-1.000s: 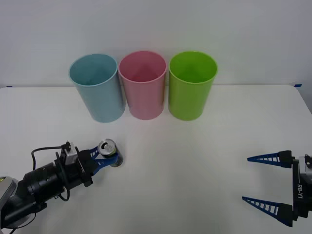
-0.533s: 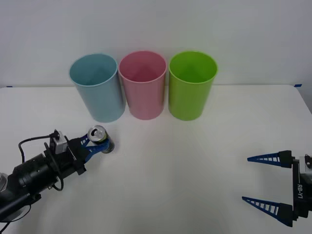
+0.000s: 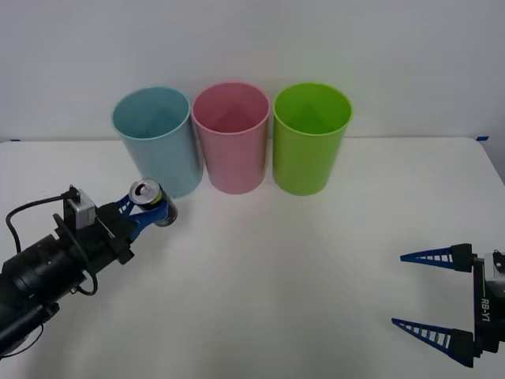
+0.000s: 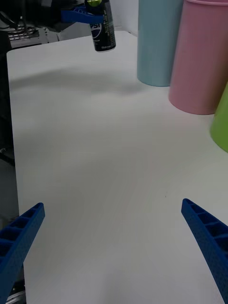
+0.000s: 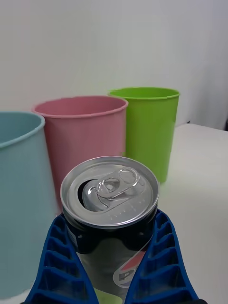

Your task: Put cans in the blue bin and PET bottles in the pink bin and trash in the green bin.

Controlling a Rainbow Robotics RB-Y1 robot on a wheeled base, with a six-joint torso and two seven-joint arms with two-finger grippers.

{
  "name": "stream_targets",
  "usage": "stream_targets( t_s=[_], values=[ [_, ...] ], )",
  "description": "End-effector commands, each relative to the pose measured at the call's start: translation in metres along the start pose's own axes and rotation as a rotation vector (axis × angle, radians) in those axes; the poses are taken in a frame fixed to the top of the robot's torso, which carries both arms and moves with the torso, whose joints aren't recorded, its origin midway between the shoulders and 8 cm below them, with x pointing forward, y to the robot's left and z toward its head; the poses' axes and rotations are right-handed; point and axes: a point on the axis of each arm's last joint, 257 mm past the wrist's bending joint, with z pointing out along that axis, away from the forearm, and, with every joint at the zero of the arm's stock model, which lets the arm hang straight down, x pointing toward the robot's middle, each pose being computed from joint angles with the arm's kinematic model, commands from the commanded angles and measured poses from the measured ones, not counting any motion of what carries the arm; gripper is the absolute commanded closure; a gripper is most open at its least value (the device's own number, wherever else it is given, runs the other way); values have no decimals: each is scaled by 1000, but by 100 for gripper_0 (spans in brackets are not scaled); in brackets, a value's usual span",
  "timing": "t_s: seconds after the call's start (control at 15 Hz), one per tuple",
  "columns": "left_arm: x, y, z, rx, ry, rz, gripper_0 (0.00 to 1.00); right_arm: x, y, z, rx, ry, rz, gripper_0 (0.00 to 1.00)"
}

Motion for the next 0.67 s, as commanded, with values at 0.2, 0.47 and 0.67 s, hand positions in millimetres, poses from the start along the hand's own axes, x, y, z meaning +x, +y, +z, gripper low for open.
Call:
stream_targets(
  t_s=[0.2, 0.47, 0.67],
  values=[
    [-23, 13, -1, -41, -20, 26, 100, 0, 0, 0, 0, 0, 0, 0],
    [-39, 19, -1, -59, -39, 35, 100, 0, 0, 0, 0, 0, 0, 0],
    [-52, 25, -1, -79, -54, 40, 100, 0, 0, 0, 0, 0, 0, 0]
  ],
)
